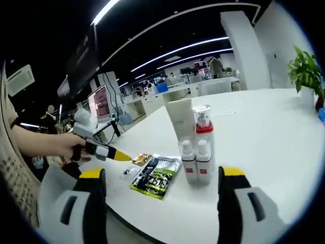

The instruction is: Arrange the skincare products in the storage area until every visible bottle or jar stands upright without overlapping.

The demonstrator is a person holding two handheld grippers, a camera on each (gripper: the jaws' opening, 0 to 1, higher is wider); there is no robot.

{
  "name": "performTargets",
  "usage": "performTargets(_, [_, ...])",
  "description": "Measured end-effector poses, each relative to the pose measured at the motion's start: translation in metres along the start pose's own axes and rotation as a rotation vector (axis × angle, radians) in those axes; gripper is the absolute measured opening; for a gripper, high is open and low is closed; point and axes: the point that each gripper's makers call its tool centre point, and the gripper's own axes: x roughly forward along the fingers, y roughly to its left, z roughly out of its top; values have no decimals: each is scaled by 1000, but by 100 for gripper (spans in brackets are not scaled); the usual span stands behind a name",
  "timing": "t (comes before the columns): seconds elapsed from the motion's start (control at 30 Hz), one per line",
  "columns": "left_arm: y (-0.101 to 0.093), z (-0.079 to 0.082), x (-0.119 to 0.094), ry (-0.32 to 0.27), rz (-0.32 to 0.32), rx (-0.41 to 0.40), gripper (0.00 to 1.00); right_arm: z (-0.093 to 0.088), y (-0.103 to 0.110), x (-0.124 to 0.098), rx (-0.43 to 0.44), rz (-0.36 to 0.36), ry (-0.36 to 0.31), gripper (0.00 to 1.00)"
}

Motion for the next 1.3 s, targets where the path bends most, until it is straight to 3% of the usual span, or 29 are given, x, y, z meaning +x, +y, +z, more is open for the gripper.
performTargets(0.17, [-14,-4,-24,-55,-76,70,86,6,5,-5,-34,-6,-11,100])
performTargets(0.43, [-29,-2,-60,-149,-173,102,93,6,6,-8,-21,-6,-8,100])
performTargets(0.73, [-23,-23,-81,-174,-168,144,97,3,8,-9,-38,-11,0,100])
performTargets(0.87, [-24,-14,-82,-226,-158,176,97,2,7,-9,-38,-19,1,100])
performTargets(0.97, [-23,-22,-78,-190,-136,204,97,1,6,-8,-42,-24,2,100])
performTargets(1.3, [-21,-22,-79,-187,-128,187,97,-1,8,-7,-49,-11,14,97])
